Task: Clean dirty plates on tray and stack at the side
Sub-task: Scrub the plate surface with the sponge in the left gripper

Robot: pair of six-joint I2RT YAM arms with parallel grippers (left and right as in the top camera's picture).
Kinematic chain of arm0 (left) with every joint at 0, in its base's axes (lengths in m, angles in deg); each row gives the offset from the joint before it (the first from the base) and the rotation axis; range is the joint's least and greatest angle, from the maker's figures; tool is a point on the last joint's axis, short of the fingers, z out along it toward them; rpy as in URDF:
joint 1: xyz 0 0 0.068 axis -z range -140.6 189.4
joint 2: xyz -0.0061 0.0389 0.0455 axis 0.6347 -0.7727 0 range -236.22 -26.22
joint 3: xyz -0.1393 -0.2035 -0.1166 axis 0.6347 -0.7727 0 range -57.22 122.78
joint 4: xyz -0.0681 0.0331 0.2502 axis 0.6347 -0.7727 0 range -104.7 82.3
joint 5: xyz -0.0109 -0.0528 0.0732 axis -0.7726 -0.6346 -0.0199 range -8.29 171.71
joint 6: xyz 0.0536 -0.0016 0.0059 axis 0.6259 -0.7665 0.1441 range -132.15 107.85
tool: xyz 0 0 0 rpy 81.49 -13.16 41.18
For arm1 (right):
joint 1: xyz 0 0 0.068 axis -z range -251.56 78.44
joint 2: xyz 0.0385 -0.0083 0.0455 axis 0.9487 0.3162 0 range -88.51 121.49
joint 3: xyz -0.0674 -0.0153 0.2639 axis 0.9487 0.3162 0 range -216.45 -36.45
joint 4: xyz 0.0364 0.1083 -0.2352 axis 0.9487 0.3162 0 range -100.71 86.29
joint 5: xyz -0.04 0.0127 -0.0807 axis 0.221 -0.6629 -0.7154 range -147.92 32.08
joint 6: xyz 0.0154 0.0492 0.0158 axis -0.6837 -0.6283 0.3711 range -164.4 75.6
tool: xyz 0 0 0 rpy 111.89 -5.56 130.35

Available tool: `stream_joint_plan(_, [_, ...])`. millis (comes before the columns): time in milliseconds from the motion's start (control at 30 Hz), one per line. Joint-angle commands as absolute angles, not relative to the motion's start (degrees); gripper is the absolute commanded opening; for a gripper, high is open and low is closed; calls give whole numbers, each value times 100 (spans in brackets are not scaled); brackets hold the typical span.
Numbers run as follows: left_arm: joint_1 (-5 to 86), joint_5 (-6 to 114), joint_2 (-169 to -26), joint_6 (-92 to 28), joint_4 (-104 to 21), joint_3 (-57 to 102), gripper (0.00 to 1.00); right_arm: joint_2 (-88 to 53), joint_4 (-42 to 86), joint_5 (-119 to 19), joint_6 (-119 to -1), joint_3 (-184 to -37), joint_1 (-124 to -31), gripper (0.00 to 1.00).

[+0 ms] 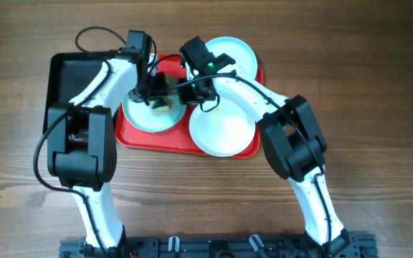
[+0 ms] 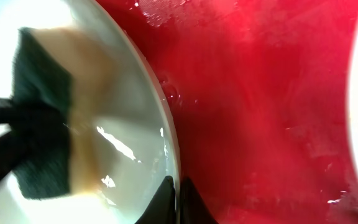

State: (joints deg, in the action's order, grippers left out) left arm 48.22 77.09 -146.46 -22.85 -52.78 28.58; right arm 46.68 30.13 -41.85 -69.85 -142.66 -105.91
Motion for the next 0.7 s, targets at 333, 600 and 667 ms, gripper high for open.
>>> stream_joint_plan(333, [5150, 9423, -14782, -2615, -6644, 2836, 4, 4806, 3089, -4154, -6943, -14207, -10565, 5])
stream_joint_plan(600, [5167, 7329, -14782, -1389, -6845, 2834, 4, 4806, 3087, -4152, -6943, -14207, -10565, 4])
stream_joint_plan(667, [5167, 6621, -14782, -1249, -6648, 2834, 4, 4806, 3089, -4152, -6943, -14207, -10565, 4])
